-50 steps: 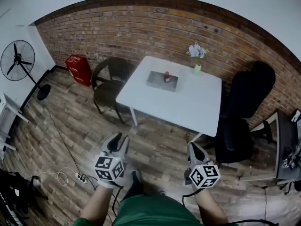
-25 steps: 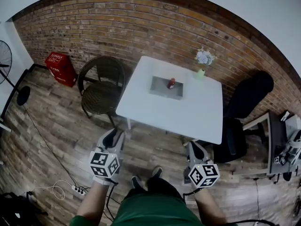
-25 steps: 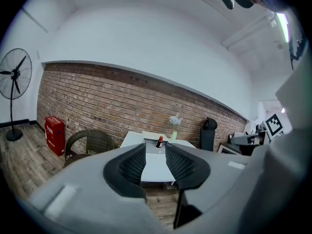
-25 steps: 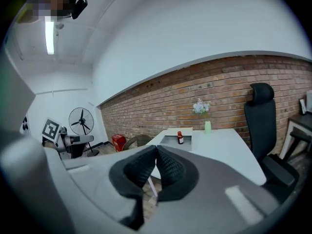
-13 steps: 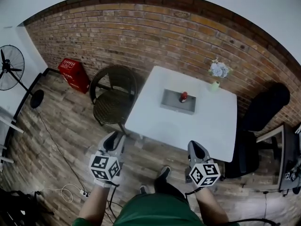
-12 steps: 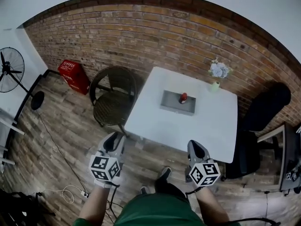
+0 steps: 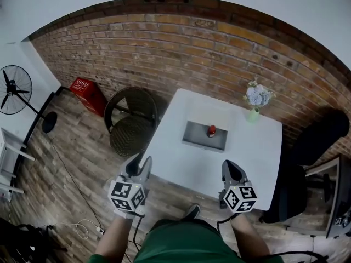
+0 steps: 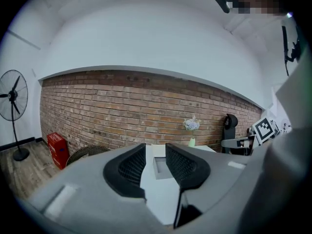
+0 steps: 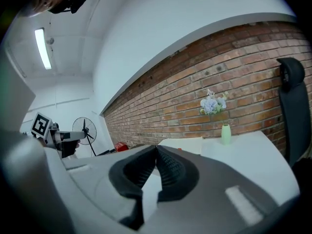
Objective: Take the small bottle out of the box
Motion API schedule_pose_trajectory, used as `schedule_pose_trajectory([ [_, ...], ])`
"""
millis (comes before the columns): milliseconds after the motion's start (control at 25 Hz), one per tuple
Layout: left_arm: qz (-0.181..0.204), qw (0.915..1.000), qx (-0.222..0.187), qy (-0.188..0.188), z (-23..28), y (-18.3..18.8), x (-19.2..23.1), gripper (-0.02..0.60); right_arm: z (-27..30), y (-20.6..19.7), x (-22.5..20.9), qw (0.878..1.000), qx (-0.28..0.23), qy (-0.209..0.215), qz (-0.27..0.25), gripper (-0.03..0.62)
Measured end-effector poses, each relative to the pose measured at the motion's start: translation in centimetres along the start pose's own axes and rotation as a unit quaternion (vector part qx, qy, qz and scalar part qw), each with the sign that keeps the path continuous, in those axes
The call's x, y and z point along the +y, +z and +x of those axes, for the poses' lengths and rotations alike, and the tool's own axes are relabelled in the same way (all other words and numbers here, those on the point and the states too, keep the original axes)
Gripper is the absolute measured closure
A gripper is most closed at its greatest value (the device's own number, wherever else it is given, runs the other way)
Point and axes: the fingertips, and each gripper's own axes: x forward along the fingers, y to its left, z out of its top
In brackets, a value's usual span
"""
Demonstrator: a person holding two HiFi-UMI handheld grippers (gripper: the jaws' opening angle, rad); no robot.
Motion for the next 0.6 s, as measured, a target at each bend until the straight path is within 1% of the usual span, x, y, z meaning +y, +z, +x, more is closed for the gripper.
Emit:
schedule_pose_trajectory([
  [120,0.0,1.0,0.003,-0.001,2.4,0.5,-0.5,0.446,2.0,0.6,-1.4,1.0,0.003,0.007,0.0,0.589],
  [280,0.001,0.9997,0.018,-0.016,5.4,0.1,-1.4,0.446,4.0,0.5,-3.1,1.0,0.013,0.003,0.006,0.589],
  [440,0.001,0.9987,0.031,-0.041,8.9,-0.1,-0.9,0.446,5.9,0.3,-4.6,1.0,0.019,-0.017,0.013,0.589],
  [600,0.002,0.9959,0.044,-0.08,13.3,-0.2,-0.3,0.446,7.9,-0.1,-6.0,0.998,0.025,-0.052,0.018,0.589],
])
